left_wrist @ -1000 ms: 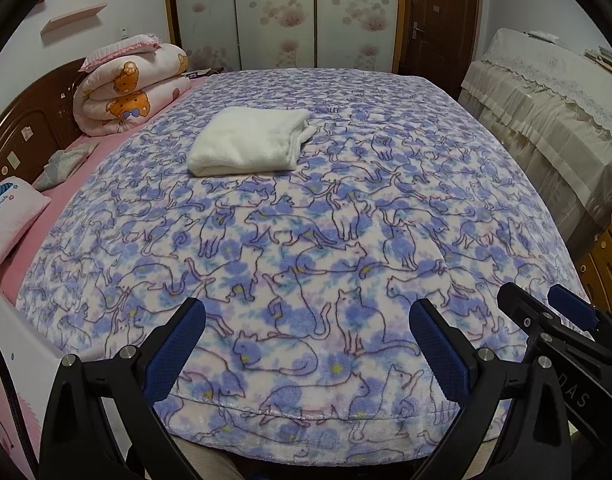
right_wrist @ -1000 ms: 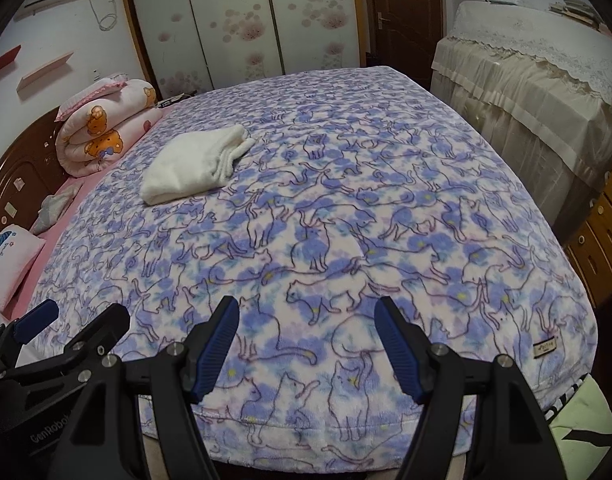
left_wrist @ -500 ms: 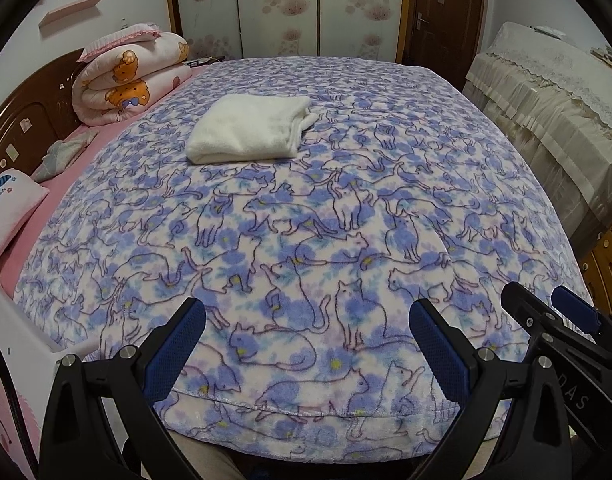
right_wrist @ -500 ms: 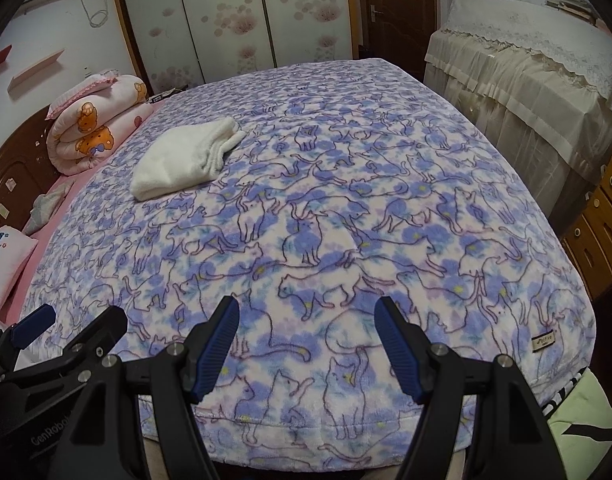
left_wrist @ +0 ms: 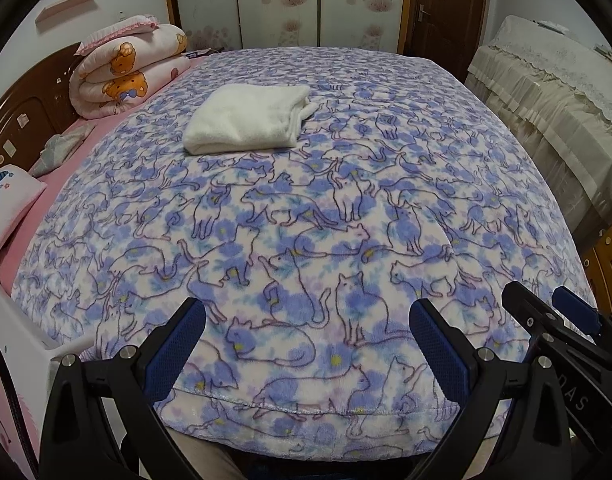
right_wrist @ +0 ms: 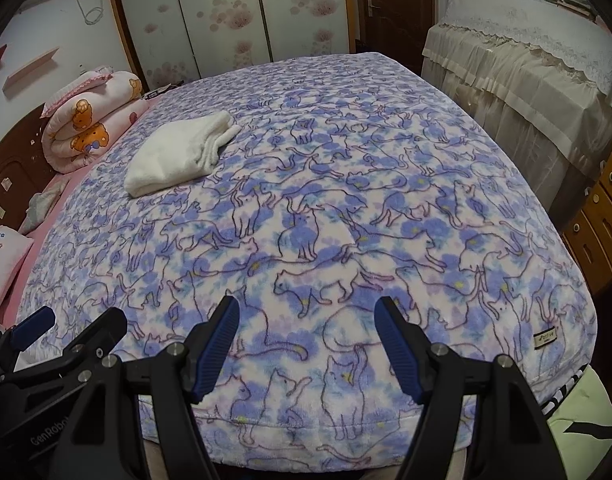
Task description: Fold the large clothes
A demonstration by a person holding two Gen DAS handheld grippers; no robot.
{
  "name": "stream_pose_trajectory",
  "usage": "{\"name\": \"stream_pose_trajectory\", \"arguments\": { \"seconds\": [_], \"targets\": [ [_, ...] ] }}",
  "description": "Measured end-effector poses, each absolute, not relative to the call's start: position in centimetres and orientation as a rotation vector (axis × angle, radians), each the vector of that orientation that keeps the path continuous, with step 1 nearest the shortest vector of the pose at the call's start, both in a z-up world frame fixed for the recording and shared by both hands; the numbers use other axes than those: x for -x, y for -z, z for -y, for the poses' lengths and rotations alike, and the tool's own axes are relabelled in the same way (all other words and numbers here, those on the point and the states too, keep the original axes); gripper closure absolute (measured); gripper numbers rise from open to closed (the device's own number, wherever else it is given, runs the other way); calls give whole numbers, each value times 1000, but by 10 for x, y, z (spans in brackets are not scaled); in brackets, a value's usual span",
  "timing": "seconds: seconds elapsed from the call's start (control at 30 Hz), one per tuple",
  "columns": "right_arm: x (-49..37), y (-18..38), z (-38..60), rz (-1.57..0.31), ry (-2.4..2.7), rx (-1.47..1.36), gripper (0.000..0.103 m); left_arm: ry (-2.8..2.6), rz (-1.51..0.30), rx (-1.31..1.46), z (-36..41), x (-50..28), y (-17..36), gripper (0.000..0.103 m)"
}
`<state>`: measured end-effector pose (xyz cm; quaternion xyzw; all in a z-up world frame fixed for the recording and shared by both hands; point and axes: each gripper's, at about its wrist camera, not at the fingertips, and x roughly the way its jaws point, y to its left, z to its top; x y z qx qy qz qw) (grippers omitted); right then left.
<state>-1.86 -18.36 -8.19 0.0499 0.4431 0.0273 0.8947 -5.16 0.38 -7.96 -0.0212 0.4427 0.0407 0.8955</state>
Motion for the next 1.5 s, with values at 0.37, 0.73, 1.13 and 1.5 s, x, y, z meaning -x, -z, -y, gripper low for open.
{"name": "stream_pose_trajectory", "arguments": {
  "seconds": [0.37, 0.73, 1.13, 1.5],
  "targets": [
    [17, 83, 184, -923, -56, -102, 33, -84, -929, 43, -1, 50, 87, 2],
    [18, 87, 184, -925, -55, -102, 33, -79, -938, 42, -3, 50, 91, 2],
    [18, 88, 184, -925, -55, -102, 33, -78, -944, 44, -5, 49, 91, 2],
    [17, 87, 184, -927, -56, -103, 33, -79, -946, 45, -6, 50, 92, 2]
  ]
}}
